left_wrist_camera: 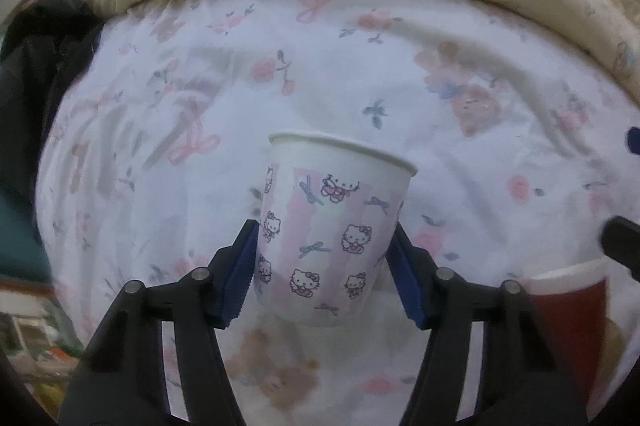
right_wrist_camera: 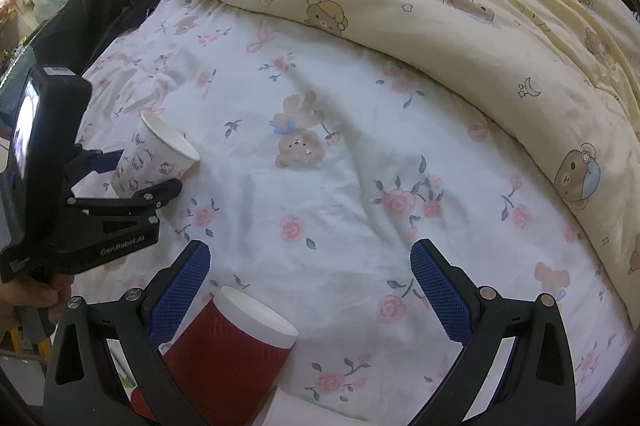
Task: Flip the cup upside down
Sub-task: 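Carry the upright cup toward the cup cluster and set it on the bed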
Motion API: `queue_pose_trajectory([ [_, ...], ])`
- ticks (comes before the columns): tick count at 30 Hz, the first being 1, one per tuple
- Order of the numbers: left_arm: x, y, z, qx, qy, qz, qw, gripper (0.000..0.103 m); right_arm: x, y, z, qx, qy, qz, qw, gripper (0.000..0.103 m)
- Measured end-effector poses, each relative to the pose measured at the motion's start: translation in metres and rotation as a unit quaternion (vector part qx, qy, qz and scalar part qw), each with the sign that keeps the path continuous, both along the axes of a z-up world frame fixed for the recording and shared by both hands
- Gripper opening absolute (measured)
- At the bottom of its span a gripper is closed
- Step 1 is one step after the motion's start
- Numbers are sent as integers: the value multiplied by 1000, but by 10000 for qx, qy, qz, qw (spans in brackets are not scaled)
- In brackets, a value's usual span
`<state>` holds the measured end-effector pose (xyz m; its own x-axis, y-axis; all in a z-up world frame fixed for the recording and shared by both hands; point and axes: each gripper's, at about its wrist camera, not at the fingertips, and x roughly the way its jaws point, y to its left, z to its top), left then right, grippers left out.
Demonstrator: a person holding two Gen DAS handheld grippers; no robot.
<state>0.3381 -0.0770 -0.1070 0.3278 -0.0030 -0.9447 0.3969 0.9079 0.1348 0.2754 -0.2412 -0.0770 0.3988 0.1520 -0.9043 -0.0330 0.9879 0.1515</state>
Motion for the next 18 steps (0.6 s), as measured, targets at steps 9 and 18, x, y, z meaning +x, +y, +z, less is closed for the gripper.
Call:
queue_pose_trajectory([
  [9, -45, 25, 51, -536, 241, 839, 9947, 59, -19, 8, 32, 177, -182, -41, 9997, 102],
  [18, -130, 50, 107, -987, 165, 1549, 9829, 59, -88, 20, 95, 370, -635, 200, 9971, 103],
])
